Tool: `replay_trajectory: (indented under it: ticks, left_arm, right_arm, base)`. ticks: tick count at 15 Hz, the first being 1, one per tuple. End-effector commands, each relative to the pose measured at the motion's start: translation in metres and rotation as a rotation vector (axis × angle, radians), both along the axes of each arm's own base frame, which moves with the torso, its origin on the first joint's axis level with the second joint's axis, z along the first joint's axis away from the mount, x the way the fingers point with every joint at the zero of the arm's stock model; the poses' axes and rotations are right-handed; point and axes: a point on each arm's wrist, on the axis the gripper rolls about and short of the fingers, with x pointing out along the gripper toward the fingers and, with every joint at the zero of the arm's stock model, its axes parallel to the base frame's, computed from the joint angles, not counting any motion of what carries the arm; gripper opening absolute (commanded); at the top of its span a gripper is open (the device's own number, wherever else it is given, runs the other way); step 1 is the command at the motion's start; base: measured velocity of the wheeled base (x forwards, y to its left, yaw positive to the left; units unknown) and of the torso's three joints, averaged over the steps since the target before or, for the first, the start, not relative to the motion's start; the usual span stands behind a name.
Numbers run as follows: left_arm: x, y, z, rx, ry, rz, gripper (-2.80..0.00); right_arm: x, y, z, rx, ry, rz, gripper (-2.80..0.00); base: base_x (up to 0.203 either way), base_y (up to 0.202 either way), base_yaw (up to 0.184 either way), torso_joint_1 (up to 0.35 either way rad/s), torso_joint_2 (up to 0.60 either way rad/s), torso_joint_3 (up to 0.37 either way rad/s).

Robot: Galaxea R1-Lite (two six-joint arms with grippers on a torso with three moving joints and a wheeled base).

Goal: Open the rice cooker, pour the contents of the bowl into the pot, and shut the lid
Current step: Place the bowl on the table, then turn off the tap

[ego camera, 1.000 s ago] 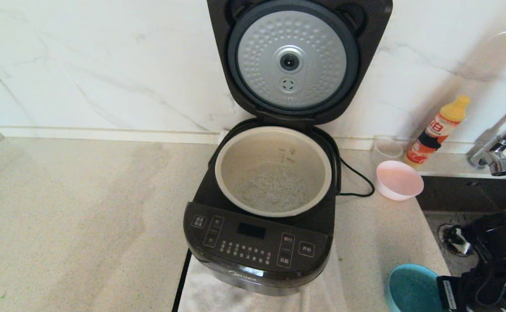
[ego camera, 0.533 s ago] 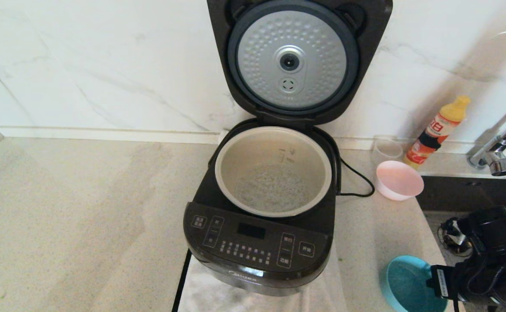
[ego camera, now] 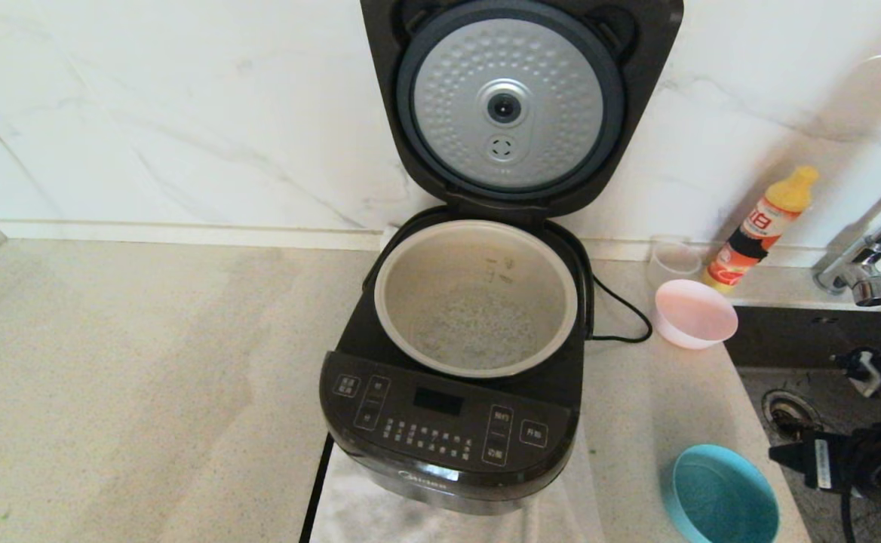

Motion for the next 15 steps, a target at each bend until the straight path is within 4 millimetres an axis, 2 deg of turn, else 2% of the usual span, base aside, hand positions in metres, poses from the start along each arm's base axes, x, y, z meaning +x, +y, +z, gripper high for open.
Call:
replay_trajectory:
  ticks: [1, 4, 7, 11, 15]
  left_arm:
    - [0.0, 0.0, 0.0, 0.0, 0.002, 0.0, -2.8]
    - [0.0, 0.0, 0.0, 0.0, 0.003, 0.0, -2.8]
    - [0.0, 0.0, 0.0, 0.0, 0.002, 0.0, -2.8]
    - [0.0, 0.0, 0.0, 0.0, 0.004, 0.0, -2.8]
    - [0.0, 0.0, 0.0, 0.0, 0.004, 0.0, -2.8]
  right_arm:
    - [-0.011, -0.019, 0.028, -0.058, -0.117, -0.084, -2.8]
    - [-0.01, -0.043, 0.038, -0.213, -0.116, -0.298, -2.8]
    - [-0.006, -0.058, 0.037, -0.253, -0.1, -0.405, -2.8]
    - [0.02, -0.077, 0.02, -0.288, -0.043, -0.49, -2.8]
    - [0.057, -0.105, 0.0, -0.33, -0.075, -0.58, -2.8]
  base:
    - [0.0, 0.0, 0.0, 0.0, 0.0, 0.0]
    - [0.0, 0.0, 0.0, 0.0, 0.0, 0.0]
    - [0.0, 0.0, 0.0, 0.0, 0.0, 0.0]
    - [0.0, 0.0, 0.0, 0.0, 0.0, 0.0]
    - [0.0, 0.0, 0.0, 0.0, 0.0, 0.0]
